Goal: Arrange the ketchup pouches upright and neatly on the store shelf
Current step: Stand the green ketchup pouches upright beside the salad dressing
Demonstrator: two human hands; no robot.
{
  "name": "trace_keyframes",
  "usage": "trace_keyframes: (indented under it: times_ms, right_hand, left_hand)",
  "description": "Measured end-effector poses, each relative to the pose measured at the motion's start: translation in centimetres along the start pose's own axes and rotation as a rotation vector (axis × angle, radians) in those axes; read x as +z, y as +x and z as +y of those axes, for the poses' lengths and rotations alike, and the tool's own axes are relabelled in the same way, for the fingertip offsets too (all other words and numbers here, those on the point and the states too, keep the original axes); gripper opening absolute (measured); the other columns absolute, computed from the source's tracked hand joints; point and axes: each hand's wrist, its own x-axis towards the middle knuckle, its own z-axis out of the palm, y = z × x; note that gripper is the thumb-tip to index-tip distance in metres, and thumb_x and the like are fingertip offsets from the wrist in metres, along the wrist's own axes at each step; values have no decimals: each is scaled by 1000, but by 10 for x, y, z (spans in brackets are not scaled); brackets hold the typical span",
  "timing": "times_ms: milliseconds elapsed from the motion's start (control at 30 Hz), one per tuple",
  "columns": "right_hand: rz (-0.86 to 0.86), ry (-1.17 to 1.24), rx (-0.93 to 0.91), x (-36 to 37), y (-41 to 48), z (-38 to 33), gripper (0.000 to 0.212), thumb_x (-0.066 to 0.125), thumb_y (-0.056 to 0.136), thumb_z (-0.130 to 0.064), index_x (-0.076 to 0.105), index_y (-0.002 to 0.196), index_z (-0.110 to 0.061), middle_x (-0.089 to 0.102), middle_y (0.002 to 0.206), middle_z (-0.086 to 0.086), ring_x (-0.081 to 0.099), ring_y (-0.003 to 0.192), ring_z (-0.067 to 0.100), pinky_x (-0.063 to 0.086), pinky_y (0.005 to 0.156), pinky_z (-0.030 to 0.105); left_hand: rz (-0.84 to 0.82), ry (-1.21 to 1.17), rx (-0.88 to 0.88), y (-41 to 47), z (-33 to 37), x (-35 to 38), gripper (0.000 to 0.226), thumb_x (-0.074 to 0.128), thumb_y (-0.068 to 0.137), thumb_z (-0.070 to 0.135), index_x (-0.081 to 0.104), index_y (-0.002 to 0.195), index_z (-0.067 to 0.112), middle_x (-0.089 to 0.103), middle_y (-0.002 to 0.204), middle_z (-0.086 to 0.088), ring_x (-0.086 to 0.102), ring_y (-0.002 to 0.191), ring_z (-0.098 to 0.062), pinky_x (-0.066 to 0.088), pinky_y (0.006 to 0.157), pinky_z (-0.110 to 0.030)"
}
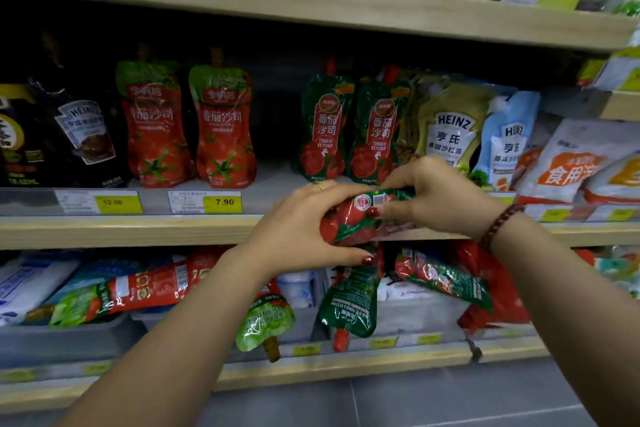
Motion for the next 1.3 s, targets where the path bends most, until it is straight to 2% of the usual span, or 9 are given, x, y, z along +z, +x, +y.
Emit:
trace_keyframes:
  times_ms: [67, 200, 333, 433, 600, 733, 967, 1233, 1300]
  right_hand:
    - [3, -14, 8, -10, 8, 0, 20, 70, 78, -30, 73, 92, -16, 71, 81, -3, 62, 71, 6, 53, 64, 28]
    - [1, -109, -25, -21, 23, -7, 24, 70, 79, -32, 72, 95, -14, 65, 73, -9, 57, 64, 3, 46, 56, 23]
    - [76, -274, -92, -37, 31, -13, 27, 70, 76, -40, 71, 96, -21, 68, 82, -7, 60, 74, 9, 52, 67, 34]
    - [321, -293, -196, -53, 27, -8, 41, 69, 70, -47, 67, 104, -24, 67, 104, -3, 57, 97, 15, 50, 82, 41]
    - [701, 221, -156, -42, 13, 18, 70, 73, 64, -49, 48, 126, -26, 54, 123, -2, 52, 114, 13, 45, 96, 34]
    - [609, 672, 71, 3, 13, 22, 93, 74, 54, -50, 32, 136, -32, 40, 135, -12, 46, 119, 3, 44, 92, 25]
    - [405, 1233, 30, 38, 38, 18, 47, 70, 69, -24, 58, 113, -15, 70, 107, 2, 64, 103, 19, 55, 77, 26]
    - [548, 1210, 94, 37, 68, 17, 28, 67, 76, 2, 60, 98, -12, 72, 95, 5, 69, 89, 16, 56, 71, 25]
    - [573, 1178, 94, 38, 79, 16, 29, 68, 75, 3, 59, 97, -14, 70, 96, 5, 68, 88, 15, 56, 72, 27]
  left_hand:
    - [72, 88, -5, 6, 2, 3, 74, 67, 66, 56, 36, 132, 43, 54, 122, 11, 51, 112, -10, 48, 88, -38]
    - [236, -12, 3, 20, 1, 5, 64, 76, 66, 30, 50, 124, 32, 61, 113, 5, 58, 103, -17, 50, 84, -40]
    - [310, -178, -45, 34, -3, 0, 51, 76, 64, 6, 63, 111, 22, 64, 99, 6, 60, 92, -6, 49, 81, -20]
    - [326, -323, -129, 43, -5, -6, 45, 77, 66, 2, 64, 104, 23, 64, 91, 10, 60, 82, 6, 46, 71, -6]
    - [272, -613, -250, 51, -22, -22, 37, 74, 72, 0, 63, 98, 25, 68, 93, 6, 65, 86, -4, 52, 73, -14]
    - [188, -990, -384, 55, -30, -21, 36, 67, 73, -9, 64, 98, 17, 70, 92, -3, 69, 82, -12, 53, 68, -20]
    - [20, -1169, -395, 61, -37, -14, 40, 69, 74, 8, 62, 113, 13, 73, 101, -6, 68, 95, -20, 57, 74, -28]
    - [95, -747, -338, 78, -42, -35, 41, 78, 70, 14, 62, 100, 37, 65, 100, 12, 62, 93, -4, 52, 69, -14]
    - [155, -605, -352, 86, -45, -38, 55, 83, 64, 19, 61, 115, 26, 63, 107, 7, 59, 96, -6, 48, 72, -15]
